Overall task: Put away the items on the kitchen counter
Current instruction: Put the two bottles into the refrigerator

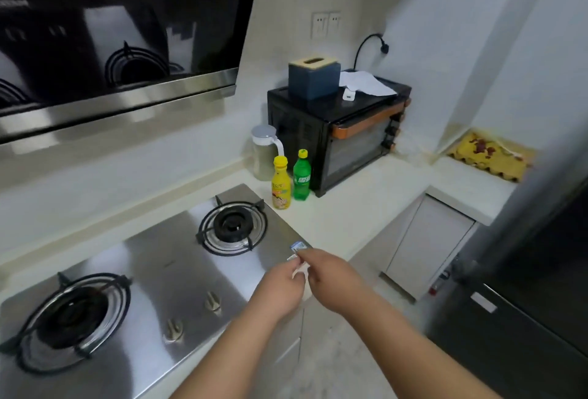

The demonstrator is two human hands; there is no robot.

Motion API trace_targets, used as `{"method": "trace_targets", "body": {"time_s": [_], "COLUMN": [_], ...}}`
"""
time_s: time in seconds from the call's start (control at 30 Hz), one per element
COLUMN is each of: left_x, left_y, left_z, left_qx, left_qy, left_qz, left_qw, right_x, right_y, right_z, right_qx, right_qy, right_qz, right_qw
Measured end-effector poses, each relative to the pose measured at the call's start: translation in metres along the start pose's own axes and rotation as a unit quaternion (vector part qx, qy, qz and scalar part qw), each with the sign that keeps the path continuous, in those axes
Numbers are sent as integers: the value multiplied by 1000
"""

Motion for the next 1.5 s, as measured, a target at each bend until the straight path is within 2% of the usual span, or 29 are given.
{"method": "trace_targets", "body": {"time_s": [0.23, 0.33, 0.43, 0.57, 0.7, 0.8, 0.9, 1.1, 1.2, 1.5], "left_x": [-41, -61, -77, -90, -88, -91, -97, -79, -47, 69], "left_y": [-28, -42, -51, -54, -42, -32, -28, -49, -74, -181], "left_z": [116, 183, 250, 312, 349, 355, 358, 341, 333, 365], "left_qx": [-2, 33, 53, 50, 60, 56, 23, 42, 75, 183], "left_qy": [-72, -93, -105, -111, -108, -114, -120, -85, -72, 18], "left_qz": [41, 49, 88, 153, 224, 205, 198, 181, 198, 233], "left_qw": [997, 994, 989, 981, 967, 970, 973, 979, 975, 955], "right_x": [-51, -70, -82, -88, -87, -76, -75, -74, -92, -170], "right_y": [-18, -22, -31, -49, -68, -81, -86, -107, -136, -248], "right_z": [117, 185, 252, 310, 348, 356, 352, 316, 300, 269], "right_qx": [-35, -59, -45, 22, 55, 59, 10, -13, 22, 138], "right_qy": [-30, -51, -57, 14, 58, 51, 12, 38, 47, 3], "right_qz": [-65, -76, -92, -163, -192, -152, -172, -169, -158, -162], "right_qw": [997, 994, 993, 986, 978, 985, 985, 985, 986, 977]}}
Point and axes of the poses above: each hand's wrist, its own z-axis towards the middle knuckle, its own x-axis out of the palm, y = z × x, the point moved 5 cm from there along z, towards the middle knuckle, and after that the axes turned 1 degree about z, right-handed, at the moved point
